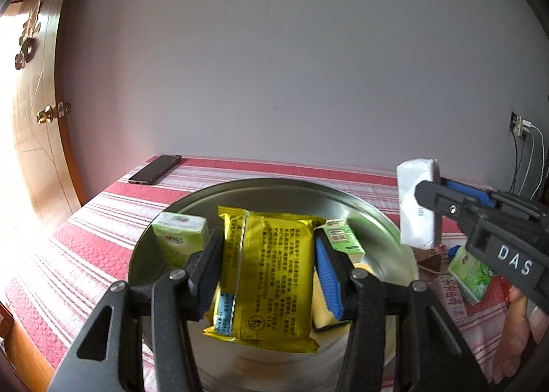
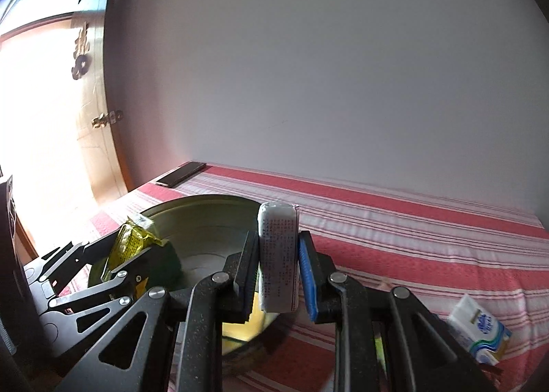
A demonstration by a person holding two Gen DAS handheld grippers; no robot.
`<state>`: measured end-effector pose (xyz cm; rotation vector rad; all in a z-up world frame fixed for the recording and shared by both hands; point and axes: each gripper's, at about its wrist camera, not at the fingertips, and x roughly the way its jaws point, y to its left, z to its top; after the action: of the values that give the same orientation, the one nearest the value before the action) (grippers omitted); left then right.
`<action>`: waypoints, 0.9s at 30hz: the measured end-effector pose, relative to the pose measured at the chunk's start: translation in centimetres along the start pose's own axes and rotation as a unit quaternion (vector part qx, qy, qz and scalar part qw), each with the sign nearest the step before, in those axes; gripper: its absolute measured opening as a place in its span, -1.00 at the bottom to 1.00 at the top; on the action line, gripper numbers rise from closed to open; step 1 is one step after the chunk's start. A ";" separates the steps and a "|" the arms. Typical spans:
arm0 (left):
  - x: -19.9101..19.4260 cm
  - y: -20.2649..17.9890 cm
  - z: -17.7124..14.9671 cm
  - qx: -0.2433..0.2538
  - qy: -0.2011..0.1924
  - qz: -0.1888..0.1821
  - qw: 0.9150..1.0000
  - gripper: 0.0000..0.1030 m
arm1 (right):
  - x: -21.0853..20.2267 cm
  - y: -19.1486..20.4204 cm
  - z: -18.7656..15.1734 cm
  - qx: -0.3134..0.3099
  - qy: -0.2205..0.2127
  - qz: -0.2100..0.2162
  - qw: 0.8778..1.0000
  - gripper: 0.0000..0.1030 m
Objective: Organize objects
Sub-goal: 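Carry the yellow packet with left tool over the tin while right tool carries white pack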
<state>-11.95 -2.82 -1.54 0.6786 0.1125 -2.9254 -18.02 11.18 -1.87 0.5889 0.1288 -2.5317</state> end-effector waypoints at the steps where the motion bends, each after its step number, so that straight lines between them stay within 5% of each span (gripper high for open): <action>1: 0.2 0.0 0.0 0.000 0.003 0.002 1.000 -0.03 | 0.3 0.3 0.0 -0.002 0.002 0.003 1.000 -0.52; 27: 2.7 1.3 -1.3 0.011 0.043 0.032 0.999 -0.02 | 6.6 5.2 0.0 -0.039 0.055 0.027 0.997 -0.51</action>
<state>-13.57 -4.24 -3.93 0.7965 0.0663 -2.8410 -20.39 3.60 -4.64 0.6902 0.2474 -2.4307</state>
